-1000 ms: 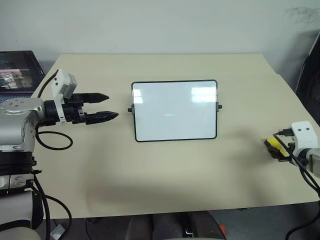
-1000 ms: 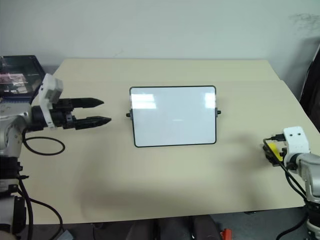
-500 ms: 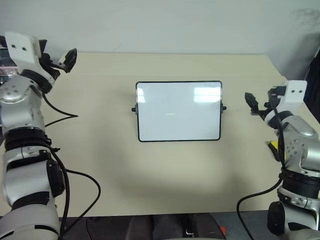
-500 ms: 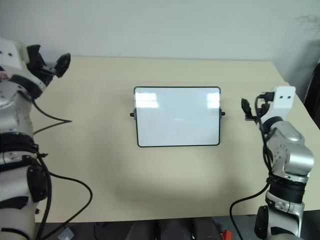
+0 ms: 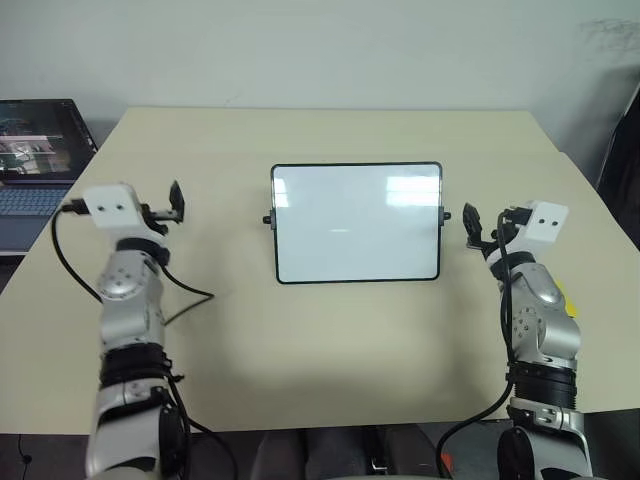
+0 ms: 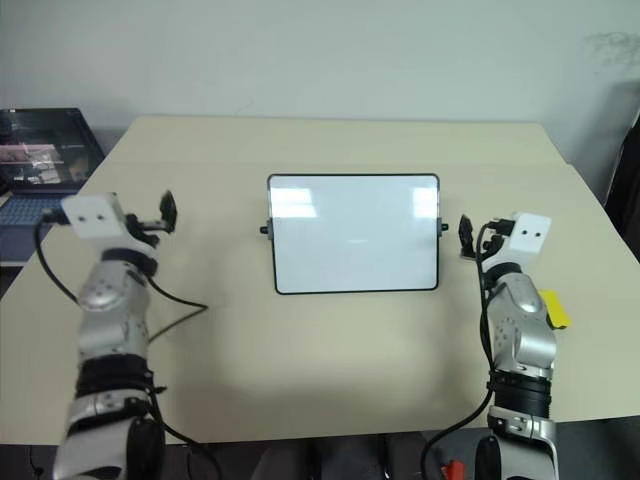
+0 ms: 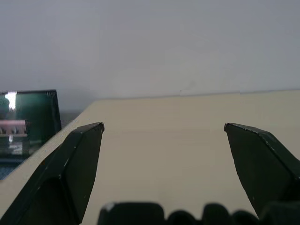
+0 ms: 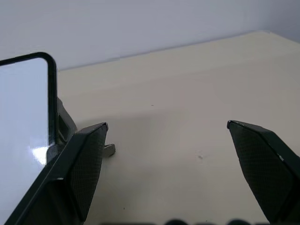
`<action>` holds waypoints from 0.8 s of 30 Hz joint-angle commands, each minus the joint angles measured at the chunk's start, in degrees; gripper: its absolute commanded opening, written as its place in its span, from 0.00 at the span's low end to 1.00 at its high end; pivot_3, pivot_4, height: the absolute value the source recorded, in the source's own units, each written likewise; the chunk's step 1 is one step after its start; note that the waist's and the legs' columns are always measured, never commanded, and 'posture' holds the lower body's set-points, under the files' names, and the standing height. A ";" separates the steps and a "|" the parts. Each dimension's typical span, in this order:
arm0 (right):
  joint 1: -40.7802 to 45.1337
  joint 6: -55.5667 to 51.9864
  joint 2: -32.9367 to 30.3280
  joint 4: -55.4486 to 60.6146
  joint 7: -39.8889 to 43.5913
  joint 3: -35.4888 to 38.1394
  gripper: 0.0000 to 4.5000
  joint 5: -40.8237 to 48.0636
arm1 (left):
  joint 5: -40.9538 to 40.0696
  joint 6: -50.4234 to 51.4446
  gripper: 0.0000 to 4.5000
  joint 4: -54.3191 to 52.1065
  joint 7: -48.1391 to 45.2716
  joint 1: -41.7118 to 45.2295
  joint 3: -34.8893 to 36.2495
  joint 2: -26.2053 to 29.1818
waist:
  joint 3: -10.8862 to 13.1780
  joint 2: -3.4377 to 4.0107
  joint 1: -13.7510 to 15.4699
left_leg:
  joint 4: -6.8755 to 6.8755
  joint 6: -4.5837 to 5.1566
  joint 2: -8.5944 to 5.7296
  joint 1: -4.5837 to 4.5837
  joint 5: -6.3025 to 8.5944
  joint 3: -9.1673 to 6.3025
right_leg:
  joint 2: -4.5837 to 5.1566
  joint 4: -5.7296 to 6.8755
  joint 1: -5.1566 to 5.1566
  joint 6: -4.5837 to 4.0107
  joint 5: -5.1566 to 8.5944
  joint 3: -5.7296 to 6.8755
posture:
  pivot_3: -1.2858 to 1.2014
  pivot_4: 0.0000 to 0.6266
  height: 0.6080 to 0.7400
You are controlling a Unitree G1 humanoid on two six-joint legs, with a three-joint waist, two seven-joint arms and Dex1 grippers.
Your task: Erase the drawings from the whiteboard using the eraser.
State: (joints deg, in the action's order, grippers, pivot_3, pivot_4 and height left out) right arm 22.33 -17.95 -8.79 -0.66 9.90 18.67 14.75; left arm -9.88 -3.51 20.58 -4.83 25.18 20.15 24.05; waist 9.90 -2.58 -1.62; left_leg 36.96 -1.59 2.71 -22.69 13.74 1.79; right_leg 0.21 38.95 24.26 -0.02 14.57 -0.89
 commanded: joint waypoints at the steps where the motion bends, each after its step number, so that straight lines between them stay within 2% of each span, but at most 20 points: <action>1: -1.44 3.30 0.28 0.24 -0.23 -1.56 0.99 -0.59 | 0.92 1.40 1.00 -6.72 1.39 -1.93 -1.72 -1.96 | 0.00 0.00 0.01 | 0.00 0.00 0.00 0.00 0.00 -0.01 | 0.00 0.00 -0.01 0.00 0.00 0.02 | 0.52 0.24 1.00; 11: -4.30 15.58 3.47 -4.12 -4.97 -5.17 0.99 -5.73 | 2.80 2.84 1.00 -12.93 8.67 -6.76 -2.82 -10.38 | -0.01 0.02 -0.14 | 0.00 0.00 -0.03 0.15 0.00 0.01 | -0.04 0.00 -0.13 0.04 -0.01 -0.04 | 0.52 0.24 1.00; 24: -4.14 18.59 2.95 -7.08 -4.92 -5.86 0.99 -5.28 | 3.89 5.40 1.00 -14.19 10.03 -7.09 -5.61 -13.09 | -0.02 0.02 -0.05 | 0.00 0.00 -0.05 0.15 0.00 -0.01 | -0.10 -0.01 -0.16 0.05 -0.01 0.00 | 0.52 0.24 1.00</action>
State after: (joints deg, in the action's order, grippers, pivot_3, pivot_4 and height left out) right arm 17.96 -1.18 -5.29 -8.52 4.88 12.79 9.62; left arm -6.60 2.15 9.10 5.45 17.55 15.20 11.02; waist 9.88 -2.56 -1.67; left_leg 36.96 -1.60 2.66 -22.54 13.73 1.77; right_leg 0.11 38.94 24.11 0.03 14.56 -0.88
